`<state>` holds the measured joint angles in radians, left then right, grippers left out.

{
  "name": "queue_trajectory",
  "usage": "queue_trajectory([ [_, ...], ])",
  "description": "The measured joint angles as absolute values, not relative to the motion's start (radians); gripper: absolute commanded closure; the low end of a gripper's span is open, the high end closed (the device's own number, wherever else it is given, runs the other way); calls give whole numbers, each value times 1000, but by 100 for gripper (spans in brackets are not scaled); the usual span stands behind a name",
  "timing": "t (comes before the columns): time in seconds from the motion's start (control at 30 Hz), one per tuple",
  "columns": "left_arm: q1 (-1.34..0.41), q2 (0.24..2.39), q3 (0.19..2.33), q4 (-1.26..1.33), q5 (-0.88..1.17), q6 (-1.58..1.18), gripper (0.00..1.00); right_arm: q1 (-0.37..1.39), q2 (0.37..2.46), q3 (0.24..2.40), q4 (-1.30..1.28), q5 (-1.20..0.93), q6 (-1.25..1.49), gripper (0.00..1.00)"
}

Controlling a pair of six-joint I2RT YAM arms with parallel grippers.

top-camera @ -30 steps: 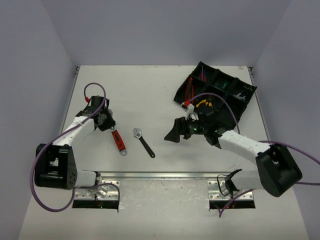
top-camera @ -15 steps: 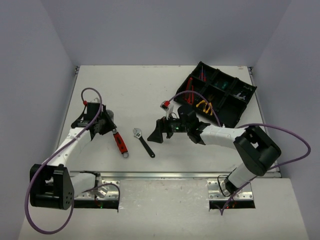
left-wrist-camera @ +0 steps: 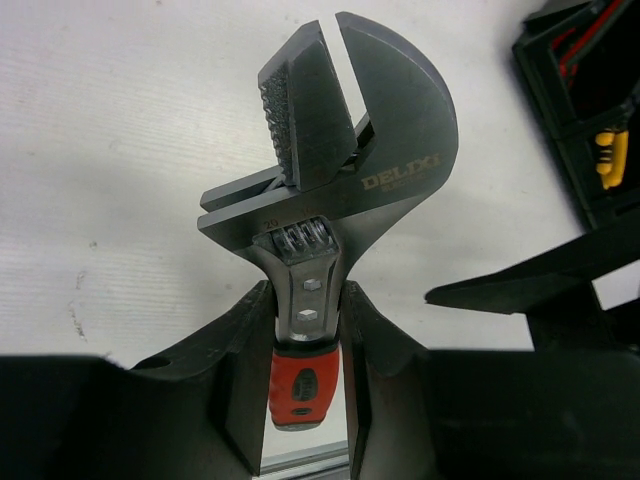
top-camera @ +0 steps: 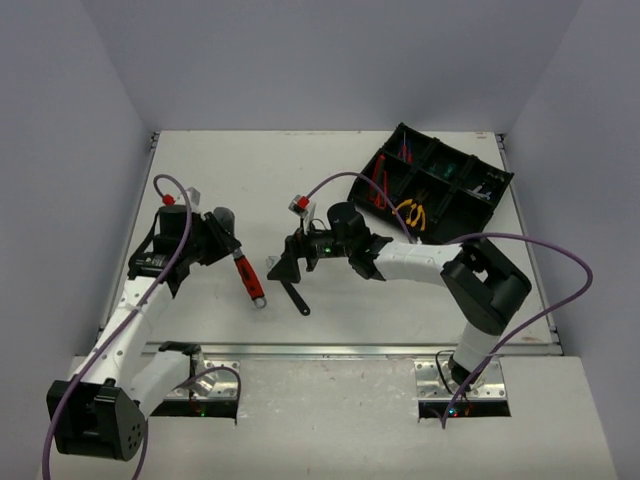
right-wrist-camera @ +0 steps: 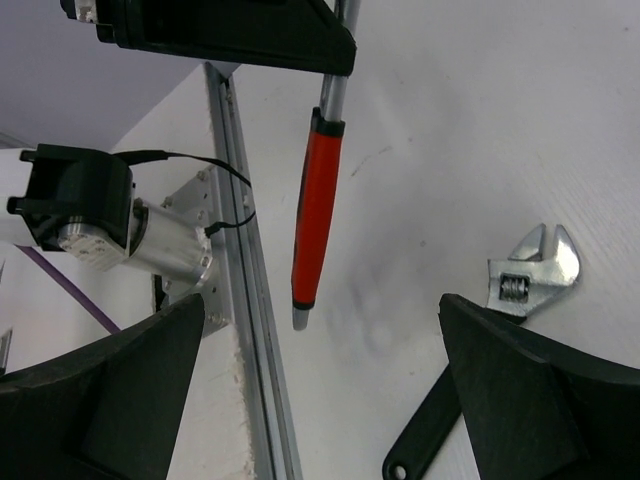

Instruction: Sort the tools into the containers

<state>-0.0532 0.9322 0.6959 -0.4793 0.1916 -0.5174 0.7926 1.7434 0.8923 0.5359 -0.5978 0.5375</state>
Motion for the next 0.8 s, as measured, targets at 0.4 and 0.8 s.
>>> queue_trajectory([
  [0.4, -53, 856, 730, -502, 316, -569, 100, 895, 1859, 1051, 517, -590, 550, 35],
  [0.8, -53, 791, 769, -525, 344, -608, 78, 907, 1877, 1089, 529, -576, 607, 100],
])
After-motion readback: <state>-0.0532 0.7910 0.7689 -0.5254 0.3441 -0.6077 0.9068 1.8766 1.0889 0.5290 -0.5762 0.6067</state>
